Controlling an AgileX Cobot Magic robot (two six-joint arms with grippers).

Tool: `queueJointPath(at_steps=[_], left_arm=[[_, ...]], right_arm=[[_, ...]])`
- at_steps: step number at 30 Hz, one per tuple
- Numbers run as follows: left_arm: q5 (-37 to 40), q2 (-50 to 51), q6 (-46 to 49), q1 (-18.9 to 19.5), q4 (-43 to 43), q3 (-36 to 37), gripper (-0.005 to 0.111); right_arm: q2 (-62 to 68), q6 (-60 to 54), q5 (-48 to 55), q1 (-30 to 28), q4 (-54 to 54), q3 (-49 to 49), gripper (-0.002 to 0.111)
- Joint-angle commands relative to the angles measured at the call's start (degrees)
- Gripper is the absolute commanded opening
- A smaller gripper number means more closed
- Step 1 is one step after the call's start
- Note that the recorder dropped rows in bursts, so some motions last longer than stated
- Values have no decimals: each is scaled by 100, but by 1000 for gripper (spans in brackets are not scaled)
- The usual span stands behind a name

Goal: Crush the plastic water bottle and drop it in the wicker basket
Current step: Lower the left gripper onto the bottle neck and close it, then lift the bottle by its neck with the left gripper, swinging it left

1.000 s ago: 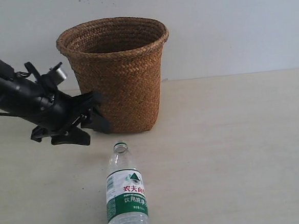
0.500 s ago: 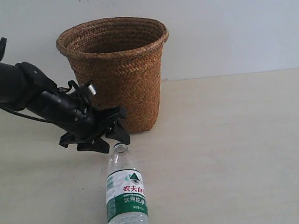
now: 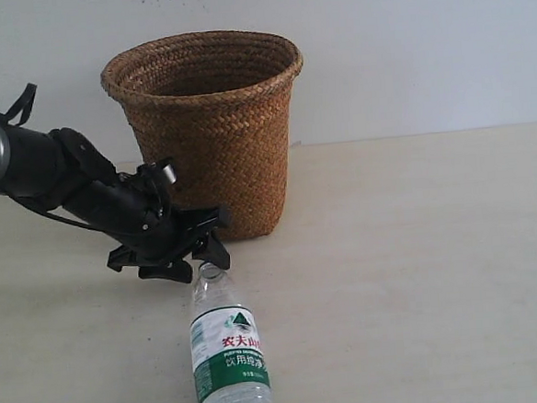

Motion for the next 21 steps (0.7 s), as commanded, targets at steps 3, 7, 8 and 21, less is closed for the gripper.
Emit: queueJointPath(at_steps=[3, 7, 8, 21], left_arm=[[101, 61, 88, -43, -24, -142, 47], [383, 61, 217, -33, 268, -142, 15], [464, 61, 217, -33, 357, -142, 5], [353, -646, -670, -20, 514, 178, 4]], right_arm=[[-37, -14, -8, -15, -39, 24, 0], [-37, -14, -8, -15, -39, 24, 0], [-37, -14, -8, -15, -39, 24, 0], [-37, -14, -8, -15, -39, 24, 0]])
